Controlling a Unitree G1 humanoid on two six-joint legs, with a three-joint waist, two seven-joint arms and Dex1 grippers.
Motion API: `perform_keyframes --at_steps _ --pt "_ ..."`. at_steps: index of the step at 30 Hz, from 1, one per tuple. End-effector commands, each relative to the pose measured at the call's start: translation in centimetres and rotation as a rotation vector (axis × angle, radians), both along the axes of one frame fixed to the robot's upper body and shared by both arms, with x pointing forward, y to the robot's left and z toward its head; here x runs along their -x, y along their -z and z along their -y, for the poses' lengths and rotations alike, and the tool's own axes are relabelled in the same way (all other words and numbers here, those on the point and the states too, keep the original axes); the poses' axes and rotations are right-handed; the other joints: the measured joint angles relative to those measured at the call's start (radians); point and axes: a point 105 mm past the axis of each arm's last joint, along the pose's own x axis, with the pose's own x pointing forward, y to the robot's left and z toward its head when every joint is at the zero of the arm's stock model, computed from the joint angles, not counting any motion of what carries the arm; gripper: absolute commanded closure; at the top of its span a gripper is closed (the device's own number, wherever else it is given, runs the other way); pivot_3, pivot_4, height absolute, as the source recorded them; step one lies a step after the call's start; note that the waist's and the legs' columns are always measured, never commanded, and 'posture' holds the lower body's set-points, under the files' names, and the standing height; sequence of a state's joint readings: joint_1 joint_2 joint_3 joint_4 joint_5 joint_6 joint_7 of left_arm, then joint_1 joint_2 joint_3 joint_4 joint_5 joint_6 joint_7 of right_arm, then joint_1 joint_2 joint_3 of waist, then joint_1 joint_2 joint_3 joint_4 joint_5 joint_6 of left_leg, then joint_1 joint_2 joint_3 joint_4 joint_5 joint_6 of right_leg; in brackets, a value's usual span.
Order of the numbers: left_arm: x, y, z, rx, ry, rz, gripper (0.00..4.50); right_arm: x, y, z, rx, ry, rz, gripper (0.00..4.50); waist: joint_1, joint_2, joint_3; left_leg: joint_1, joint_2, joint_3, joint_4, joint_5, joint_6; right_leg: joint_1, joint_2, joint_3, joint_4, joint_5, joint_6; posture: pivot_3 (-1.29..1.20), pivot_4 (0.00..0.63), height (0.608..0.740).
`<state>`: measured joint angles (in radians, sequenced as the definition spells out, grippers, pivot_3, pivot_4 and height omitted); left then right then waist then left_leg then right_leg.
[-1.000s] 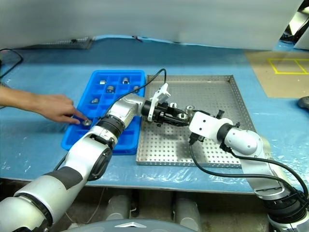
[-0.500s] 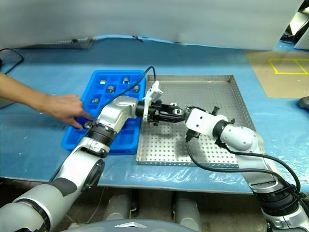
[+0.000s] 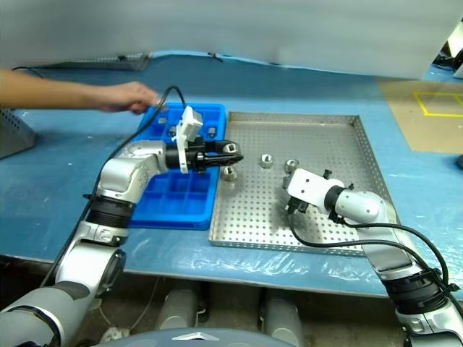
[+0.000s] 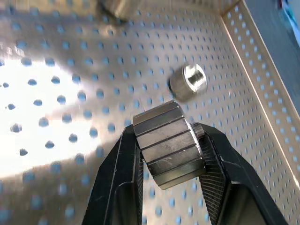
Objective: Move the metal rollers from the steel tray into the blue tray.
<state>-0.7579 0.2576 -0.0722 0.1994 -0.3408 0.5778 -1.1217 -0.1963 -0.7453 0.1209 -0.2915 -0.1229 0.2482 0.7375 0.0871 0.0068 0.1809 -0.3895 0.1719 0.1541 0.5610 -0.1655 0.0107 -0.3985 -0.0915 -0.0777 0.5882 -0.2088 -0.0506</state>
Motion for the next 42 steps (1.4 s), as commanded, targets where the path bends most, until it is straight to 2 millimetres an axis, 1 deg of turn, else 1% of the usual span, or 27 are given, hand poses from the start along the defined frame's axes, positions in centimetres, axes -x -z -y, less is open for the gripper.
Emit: perform_keyframes --at_steps 1,5,9,11,16,21,24,26,28,33,36,39,40,42 --pt "0.4 -1.8 -0.2 0.025 -0.011 0.072 2.65 0.0 -2.4 -0.1 -0.081 -0.002 0.054 3.28 0.008 0.0 0.0 -0.001 0.0 0.0 0.0 0.0 0.001 -0.001 0.0 0.0 0.0 0.0 0.0 0.07 0.15 0.74" --pt "0.6 -1.7 -0.8 0.027 -0.04 0.064 2.65 0.1 -3.2 0.2 -0.141 0.022 0.054 3.28 0.01 0.0 0.0 -0.002 0.0 0.0 0.0 0.001 0.002 -0.002 0.0 0.0 0.001 0.0 0.0 0.07 0.15 0.74" --pt "0.5 -1.1 -1.2 0.015 -0.073 0.052 2.65 0.3 -3.2 0.1 -0.158 0.028 0.048 3.28 0.01 0.0 0.0 -0.001 0.001 0.0 0.0 0.002 0.002 -0.003 0.0 0.0 0.001 0.0 0.0 0.07 0.15 0.74" --pt "0.6 -1.0 -1.2 0.015 -0.078 0.05 2.65 0.1 -3.5 0.4 -0.167 0.041 0.06 3.28 0.01 0.0 0.0 -0.001 0.001 0.0 0.0 0.001 0.001 -0.003 0.0 0.0 0.001 0.0 0.0 0.07 0.15 0.74" --pt "0.5 -0.9 -1.4 0.004 -0.101 0.056 2.65 -0.9 -5.1 0.7 -0.231 0.079 0.123 3.28 0.009 0.0 0.0 -0.001 0.0 0.0 0.0 0.0 -0.002 -0.003 0.0 0.0 0.002 0.0 0.0 0.08 0.15 0.74" --pt "0.0 -1.1 -1.7 0.002 -0.139 0.07 2.65 -1.0 -4.9 0.5 -0.228 0.071 0.119 3.28 0.011 0.0 0.0 -0.002 0.0 0.0 0.0 0.0 -0.001 -0.003 0.0 0.0 0.002 0.0 0.0 0.09 0.15 0.74" --pt "-0.4 -1.2 -1.9 -0.006 -0.182 0.095 2.65 -0.8 -4.9 -0.2 -0.254 0.053 0.111 3.28 0.011 0.0 0.0 -0.002 0.0 0.0 0.0 0.001 -0.001 -0.003 0.0 0.0 0.001 0.0 0.0 0.1 0.15 0.74" --pt "-0.9 -0.8 -2.5 -0.048 -0.236 0.142 2.65 -0.8 -5.1 -0.7 -0.288 0.041 0.106 3.28 0.011 0.0 0.0 -0.002 0.0 0.0 0.0 0.001 -0.001 -0.003 0.001 0.0 0.002 0.0 0.0 0.12 0.15 0.74" --pt "-1.2 -0.8 -3.3 -0.076 -0.286 0.185 2.65 -0.9 -5.5 -1.6 -0.335 0.019 0.097 3.28 0.008 0.0 0.0 -0.002 0.001 0.0 0.0 0.001 -0.001 -0.003 0.0 0.0 0.002 0.0 0.0 0.15 0.15 0.74" --pt "-1.1 -1.8 -6.2 -0.118 -0.414 0.282 2.65 -1.5 -6.6 -3.7 -0.414 -0.047 0.072 3.28 0.012 0.0 0.0 -0.002 0.001 -0.001 0.0 0.001 -0.003 -0.004 0.001 0.0 0.003 0.0 0.0 0.22 0.15 0.74" --pt "-0.4 -1.8 -7.6 -0.168 -0.471 0.326 2.65 -2.0 -6.8 -5.2 -0.435 -0.093 0.05 3.28 0.019 0.0 0.0 -0.003 0.001 -0.002 0.0 0.001 -0.003 -0.005 0.001 0.0 0.003 0.0 0.0 0.32 0.15 0.74" --pt "0.7 -1.9 -8.6 -0.161 -0.516 0.317 2.65 -2.5 -6.7 -6.9 -0.458 -0.144 0.021 3.28 0.036 0.0 0.0 -0.003 0.001 -0.002 0.0 0.001 -0.003 -0.005 0.001 -0.001 0.003 0.0 0.0 0.4 0.15 0.74" --pt "1.0 -1.7 -9.0 -0.163 -0.529 0.312 2.65 -2.5 -6.7 -7.3 -0.466 -0.161 0.008 3.28 0.046 0.001 0.0 -0.003 0.001 -0.002 0.0 0.001 -0.003 -0.005 0.001 -0.001 0.003 0.0 0.0 0.43 0.15 0.74" --pt "1.3 -1.2 -10.4 -0.188 -0.593 0.301 2.65 -3.3 -6.4 -7.7 -0.476 -0.167 -0.012 3.28 0.062 0.001 0.0 -0.005 0.001 -0.003 0.0 0.001 -0.004 -0.006 0.001 -0.001 0.003 0.0 -0.001 0.43 0.15 0.74"
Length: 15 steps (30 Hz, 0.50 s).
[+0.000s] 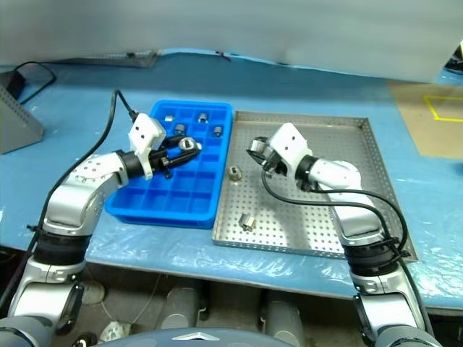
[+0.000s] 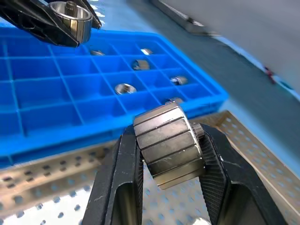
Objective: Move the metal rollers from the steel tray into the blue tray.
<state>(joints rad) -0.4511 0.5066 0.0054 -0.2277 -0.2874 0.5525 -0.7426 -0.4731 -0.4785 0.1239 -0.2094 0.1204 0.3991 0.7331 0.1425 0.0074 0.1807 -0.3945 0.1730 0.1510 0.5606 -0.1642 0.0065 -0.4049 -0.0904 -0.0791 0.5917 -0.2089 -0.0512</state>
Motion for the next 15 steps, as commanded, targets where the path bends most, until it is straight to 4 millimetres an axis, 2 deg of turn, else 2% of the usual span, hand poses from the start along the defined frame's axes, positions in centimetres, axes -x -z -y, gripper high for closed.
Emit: perform_keyframes --at_steps 1,3,5,10,15 --pt "0.7 -1.1 -2.1 -0.007 -0.095 0.051 2.65 -0.9 -0.9 -0.7 -0.03 -0.031 0.015 3.28 0.012 0.0 0.0 0.0 0.0 0.0 0.0 0.0 0.0 0.0 0.0 0.0 0.001 0.0 0.0 0.47 0.15 0.74" --pt "1.3 -0.5 -2.9 -0.018 -0.126 0.033 2.65 -2.8 0.0 0.8 -0.023 0.069 -0.021 3.28 0.031 0.0 0.0 -0.001 0.0 -0.001 0.0 0.001 -0.001 -0.001 0.0 0.0 0.001 0.0 0.0 0.49 0.15 0.74" --pt "1.8 -0.3 -3.1 -0.017 -0.134 0.026 2.65 -3.8 0.6 2.0 -0.022 0.138 -0.042 3.28 0.053 0.0 0.0 -0.001 -0.001 -0.001 0.001 0.001 -0.001 -0.001 -0.001 0.0 0.002 0.0 0.0 0.5 0.15 0.74" --pt "2.4 -0.2 -4.4 0.001 -0.159 -0.007 2.65 -2.9 0.9 2.5 -0.072 0.131 -0.074 3.28 0.095 0.0 0.0 -0.001 0.0 -0.001 0.001 0.001 -0.002 -0.001 0.0 0.0 0.004 0.0 0.0 0.48 0.15 0.74" --pt "1.2 0.7 -8.1 -0.058 -0.293 -0.03 2.65 -2.0 0.7 0.8 -0.104 0.084 -0.068 3.28 0.099 0.0 0.0 0.0 0.0 -0.001 0.001 0.002 -0.004 -0.003 0.0 0.001 0.008 -0.001 -0.001 0.47 0.15 0.74"
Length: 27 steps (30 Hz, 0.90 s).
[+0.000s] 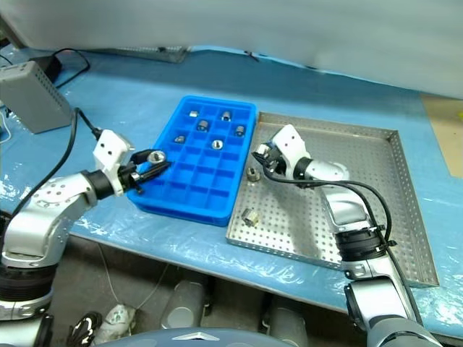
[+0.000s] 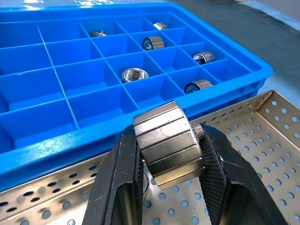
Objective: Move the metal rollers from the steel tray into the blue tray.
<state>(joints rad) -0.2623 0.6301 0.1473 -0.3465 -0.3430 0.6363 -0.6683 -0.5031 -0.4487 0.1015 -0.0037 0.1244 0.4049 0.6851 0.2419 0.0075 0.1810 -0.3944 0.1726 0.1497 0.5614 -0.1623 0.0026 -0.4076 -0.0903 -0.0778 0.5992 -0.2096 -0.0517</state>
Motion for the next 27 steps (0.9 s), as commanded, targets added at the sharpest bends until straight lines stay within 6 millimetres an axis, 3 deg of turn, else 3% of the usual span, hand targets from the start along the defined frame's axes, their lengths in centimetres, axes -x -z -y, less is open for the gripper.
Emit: perform_keyframes --at_steps 1,8,16,27 --pt "-1.1 -0.4 -2.9 -0.024 -0.11 0.024 2.65 0.8 -2.3 -1.6 -0.065 -0.052 0.075 3.28 -0.001 0.0 0.0 0.002 0.0 0.0 0.0 0.0 -0.001 0.0 0.0 0.001 0.002 -0.001 0.0 0.46 0.15 0.74" --pt "-2.5 2.2 -3.8 0.075 -0.146 -0.023 2.65 0.8 -2.9 -1.8 -0.081 -0.032 0.102 3.28 0.004 0.0 0.0 0.006 0.0 0.0 -0.002 0.003 -0.005 0.0 0.0 0.003 0.006 -0.005 0.005 0.43 0.15 0.74" --pt "-4.1 2.0 -1.3 0.126 -0.084 -0.004 2.65 1.4 -2.9 -1.6 -0.063 -0.026 0.116 3.28 0.002 -0.001 0.0 0.005 0.0 0.0 -0.002 0.003 -0.005 0.0 0.0 0.003 0.006 -0.002 0.0 0.38 0.15 0.74" --pt "-4.2 3.5 -1.9 0.073 -0.084 -0.061 2.65 1.7 -2.7 -1.3 -0.043 -0.011 0.118 3.28 -0.011 -0.001 0.0 0.004 0.0 0.0 -0.003 0.003 -0.006 -0.002 0.001 0.003 0.006 -0.003 -0.001 0.36 0.15 0.74"
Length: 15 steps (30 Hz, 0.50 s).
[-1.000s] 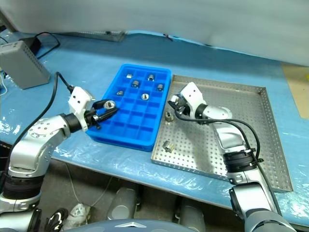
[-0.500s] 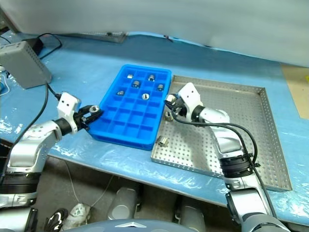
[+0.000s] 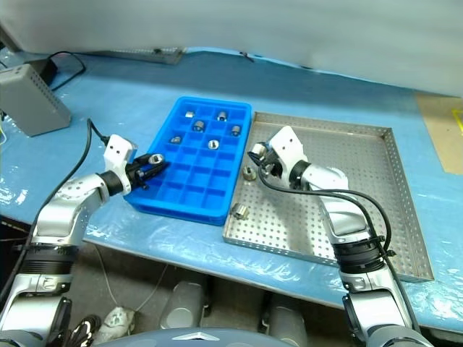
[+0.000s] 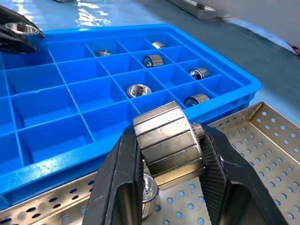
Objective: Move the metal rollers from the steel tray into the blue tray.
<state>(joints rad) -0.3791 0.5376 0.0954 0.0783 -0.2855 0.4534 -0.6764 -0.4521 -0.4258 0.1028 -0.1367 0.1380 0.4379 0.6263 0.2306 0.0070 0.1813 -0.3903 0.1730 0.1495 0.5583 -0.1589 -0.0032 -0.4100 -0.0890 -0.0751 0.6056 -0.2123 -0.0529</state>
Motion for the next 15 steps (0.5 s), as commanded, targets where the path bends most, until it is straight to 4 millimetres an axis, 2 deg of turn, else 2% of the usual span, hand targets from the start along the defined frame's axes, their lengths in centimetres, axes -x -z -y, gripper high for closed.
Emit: perform_keyframes --at_steps 1,3,10,15 --pt "-0.1 -0.9 -0.3 -0.028 0.004 0.036 2.65 0.4 -1.7 -0.3 -0.004 -0.012 0.067 3.28 0.0 0.0 0.0 0.0 0.0 0.0 0.0 0.0 0.0 0.0 0.0 0.0 0.0 0.0 0.0 0.36 0.15 0.74" --pt "-0.2 -0.4 -0.2 -0.037 0.001 0.02 2.65 0.4 -1.6 -0.2 0.0 -0.01 0.067 3.28 0.0 0.0 0.0 0.0 0.0 0.0 0.0 0.0 0.0 0.0 0.0 0.0 0.0 0.0 0.0 0.35 0.15 0.74" --pt "0.0 0.8 0.1 -0.077 0.029 -0.043 0.44 0.5 -1.4 -0.3 0.002 -0.003 0.063 3.28 -0.008 0.0 0.0 0.001 0.0 0.0 -0.001 0.001 -0.001 0.0 0.0 0.0 0.0 -0.001 0.001 0.34 0.15 0.74" --pt "-0.7 -0.5 -0.7 -0.055 0.009 0.004 0.44 0.4 -1.3 -0.1 0.003 0.006 0.065 3.28 -0.026 0.0 0.0 0.003 0.0 0.0 -0.003 0.002 -0.003 0.001 0.0 0.0 0.0 -0.001 0.001 0.34 0.15 0.74"
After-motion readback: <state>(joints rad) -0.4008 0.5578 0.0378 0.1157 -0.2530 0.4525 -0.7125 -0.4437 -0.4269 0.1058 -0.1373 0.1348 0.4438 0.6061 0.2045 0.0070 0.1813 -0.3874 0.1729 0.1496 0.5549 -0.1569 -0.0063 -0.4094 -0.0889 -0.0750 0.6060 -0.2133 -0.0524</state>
